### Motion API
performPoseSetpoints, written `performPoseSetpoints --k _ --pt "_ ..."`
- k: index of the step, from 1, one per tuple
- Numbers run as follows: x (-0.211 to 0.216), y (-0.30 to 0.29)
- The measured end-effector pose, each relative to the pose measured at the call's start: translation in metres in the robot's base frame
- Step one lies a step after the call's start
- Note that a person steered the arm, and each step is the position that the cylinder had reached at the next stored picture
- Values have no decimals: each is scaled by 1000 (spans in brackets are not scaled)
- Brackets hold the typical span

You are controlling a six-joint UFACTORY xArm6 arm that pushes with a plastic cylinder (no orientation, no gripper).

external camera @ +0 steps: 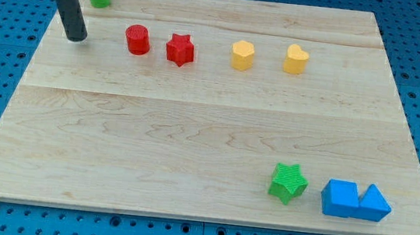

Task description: Move your arm to the center right side of the board

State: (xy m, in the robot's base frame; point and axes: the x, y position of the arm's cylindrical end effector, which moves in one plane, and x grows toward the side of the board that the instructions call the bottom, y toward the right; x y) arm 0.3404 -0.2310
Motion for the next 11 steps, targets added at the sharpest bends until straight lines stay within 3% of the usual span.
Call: performPoseSetpoints --k 3,4,5,6,9,11 --pt "14 12" --pt "37 28" --pt "83 75" --pt "104 160" --pt "125 422" --pt "204 505"
